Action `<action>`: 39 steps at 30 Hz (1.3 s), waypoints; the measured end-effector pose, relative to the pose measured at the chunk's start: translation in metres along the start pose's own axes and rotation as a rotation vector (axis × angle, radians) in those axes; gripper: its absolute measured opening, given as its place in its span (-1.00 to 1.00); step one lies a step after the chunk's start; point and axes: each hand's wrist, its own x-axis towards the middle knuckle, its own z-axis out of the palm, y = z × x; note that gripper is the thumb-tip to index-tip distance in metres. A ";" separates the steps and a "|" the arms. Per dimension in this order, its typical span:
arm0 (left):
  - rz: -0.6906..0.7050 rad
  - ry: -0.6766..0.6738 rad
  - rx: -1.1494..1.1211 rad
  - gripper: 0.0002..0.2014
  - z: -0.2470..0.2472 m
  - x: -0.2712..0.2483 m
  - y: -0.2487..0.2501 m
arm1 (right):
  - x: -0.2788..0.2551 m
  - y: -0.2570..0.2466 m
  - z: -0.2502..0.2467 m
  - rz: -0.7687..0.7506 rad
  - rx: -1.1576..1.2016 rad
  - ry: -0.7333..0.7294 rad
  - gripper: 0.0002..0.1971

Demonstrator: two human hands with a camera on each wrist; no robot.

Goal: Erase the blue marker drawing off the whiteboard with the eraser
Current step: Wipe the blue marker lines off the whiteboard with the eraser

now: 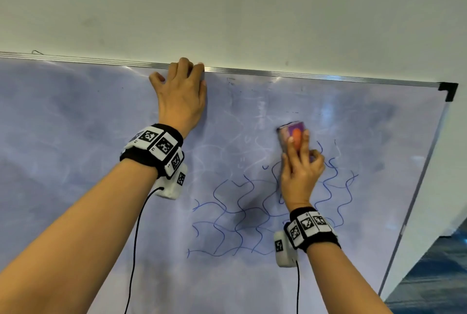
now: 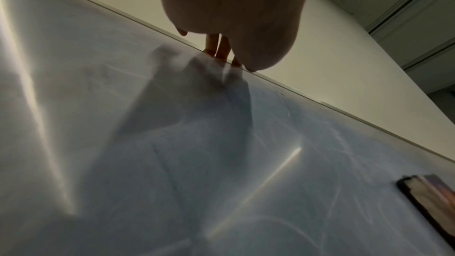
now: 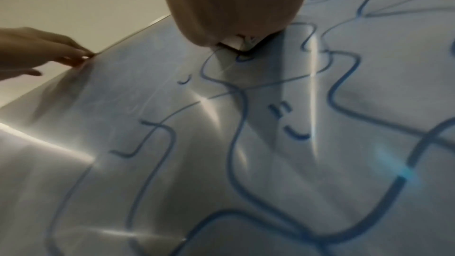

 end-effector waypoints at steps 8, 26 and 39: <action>-0.014 0.000 0.013 -0.73 0.002 0.000 0.001 | -0.045 -0.025 0.011 -0.153 -0.046 -0.053 -0.36; -0.030 0.008 -0.002 -0.72 0.004 -0.001 0.003 | -0.012 0.069 -0.006 0.846 0.044 0.271 -0.53; -0.036 0.028 -0.029 -0.70 0.010 -0.001 0.000 | 0.003 0.033 0.006 0.459 0.063 0.193 -0.58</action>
